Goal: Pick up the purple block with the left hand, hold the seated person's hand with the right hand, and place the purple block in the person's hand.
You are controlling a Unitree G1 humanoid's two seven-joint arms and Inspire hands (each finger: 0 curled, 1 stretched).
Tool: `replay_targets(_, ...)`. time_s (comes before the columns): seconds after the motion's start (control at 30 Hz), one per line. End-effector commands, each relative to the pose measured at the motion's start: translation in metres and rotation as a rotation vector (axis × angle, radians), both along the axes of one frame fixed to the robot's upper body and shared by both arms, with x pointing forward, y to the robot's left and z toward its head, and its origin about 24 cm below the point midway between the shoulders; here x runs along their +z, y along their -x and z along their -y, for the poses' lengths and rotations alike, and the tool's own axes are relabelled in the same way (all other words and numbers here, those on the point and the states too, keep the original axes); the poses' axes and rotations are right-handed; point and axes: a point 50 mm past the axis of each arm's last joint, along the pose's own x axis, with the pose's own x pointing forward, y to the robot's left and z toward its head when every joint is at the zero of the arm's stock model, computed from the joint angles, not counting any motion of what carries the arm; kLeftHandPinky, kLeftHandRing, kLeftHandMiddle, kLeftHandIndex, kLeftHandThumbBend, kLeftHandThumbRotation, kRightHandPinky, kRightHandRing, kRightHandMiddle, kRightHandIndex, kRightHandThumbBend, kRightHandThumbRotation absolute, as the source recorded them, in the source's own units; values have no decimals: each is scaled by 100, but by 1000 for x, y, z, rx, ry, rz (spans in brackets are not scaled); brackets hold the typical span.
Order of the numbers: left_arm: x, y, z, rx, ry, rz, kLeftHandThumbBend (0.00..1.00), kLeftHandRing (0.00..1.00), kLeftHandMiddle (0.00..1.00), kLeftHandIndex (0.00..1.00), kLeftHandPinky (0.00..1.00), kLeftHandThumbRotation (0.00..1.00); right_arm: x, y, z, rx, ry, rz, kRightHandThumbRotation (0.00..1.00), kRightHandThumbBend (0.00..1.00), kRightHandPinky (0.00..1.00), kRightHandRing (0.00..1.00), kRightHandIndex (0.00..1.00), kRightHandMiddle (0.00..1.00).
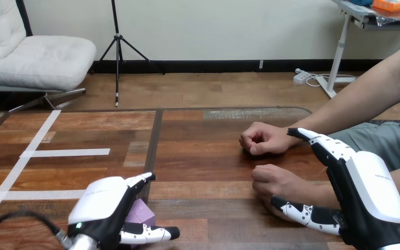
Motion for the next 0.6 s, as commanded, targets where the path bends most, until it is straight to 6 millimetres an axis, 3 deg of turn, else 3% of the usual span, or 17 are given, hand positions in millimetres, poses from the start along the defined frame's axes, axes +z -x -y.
replay_targets(0.0, 15, -8, -3, 6, -109, 21, 100, 76, 83, 83, 59, 63, 20, -9, -7, 32, 7, 98, 19, 71, 90, 87, 84, 86)
replay_targets(0.37, 12, -8, 0, 49, -173, -38, 100, 66, 74, 76, 44, 61, 20, -8, -6, 33, 14, 96, 19, 71, 90, 87, 84, 86)
replay_targets(0.57, 10, -9, 1, 74, -141, -16, 83, 50, 59, 64, 32, 52, 20, -8, -6, 32, 15, 93, 19, 71, 90, 87, 84, 86)
